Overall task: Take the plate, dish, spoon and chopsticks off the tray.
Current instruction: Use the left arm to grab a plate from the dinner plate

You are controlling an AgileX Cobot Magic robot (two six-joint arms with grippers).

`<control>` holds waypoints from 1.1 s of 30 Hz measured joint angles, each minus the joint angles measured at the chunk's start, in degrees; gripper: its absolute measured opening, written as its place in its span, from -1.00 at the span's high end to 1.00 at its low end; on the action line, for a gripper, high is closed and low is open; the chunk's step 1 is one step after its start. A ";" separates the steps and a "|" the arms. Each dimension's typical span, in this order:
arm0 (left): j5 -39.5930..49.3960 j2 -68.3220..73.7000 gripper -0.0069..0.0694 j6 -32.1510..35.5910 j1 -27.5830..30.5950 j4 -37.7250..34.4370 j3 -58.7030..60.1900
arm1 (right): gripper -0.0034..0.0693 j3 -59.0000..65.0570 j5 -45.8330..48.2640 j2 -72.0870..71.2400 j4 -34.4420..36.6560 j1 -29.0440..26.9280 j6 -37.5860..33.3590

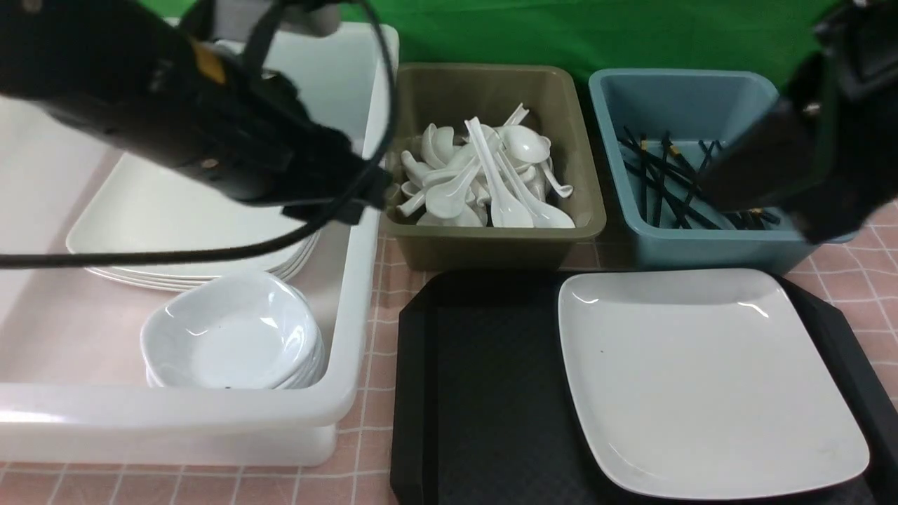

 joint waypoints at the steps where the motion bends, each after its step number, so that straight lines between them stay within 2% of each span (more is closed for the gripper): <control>1: -0.07 1.25 0.67 1.37 -1.41 -1.99 -1.41 | 0.82 0.60 0.00 -0.91 -0.51 -1.67 0.52; 4: -0.10 9.00 0.81 4.00 -6.49 -9.75 -7.87 | 0.82 4.44 0.00 -5.66 -1.14 -7.04 2.33; 8: 0.13 18.68 0.76 3.86 -9.08 -12.55 -14.99 | 0.82 11.09 -0.12 -13.33 -1.14 -8.87 2.96; 10: 0.20 23.35 0.67 2.59 -9.41 -12.44 -18.30 | 0.82 13.28 -0.33 -16.01 -1.14 -8.87 2.96; 15: 0.17 34.55 0.21 -2.83 -9.41 -6.74 -25.16 | 0.82 18.43 -1.24 -22.65 -1.14 -8.87 3.12; 16: 0.11 34.93 0.19 -2.96 -9.41 -6.55 -25.52 | 0.82 18.61 -1.24 -22.94 -1.14 -8.87 3.12; 19: -2.20 40.49 -0.18 -3.55 -9.41 -4.43 -26.91 | 0.82 19.09 -1.44 -24.10 -1.14 -8.87 3.19; 22: -5.46 43.77 -0.37 -3.61 -9.41 -3.50 -27.17 | 0.82 19.22 -1.70 -24.29 -1.14 -8.88 3.48; 26: -9.20 46.93 -0.45 -3.61 -9.41 -3.37 -27.21 | 0.82 19.22 -1.96 -24.29 -1.14 -8.88 4.00; 33: -13.67 50.15 -0.43 -3.65 -9.41 -2.73 -27.21 | 0.82 19.22 -1.96 -24.29 -1.14 -8.88 4.05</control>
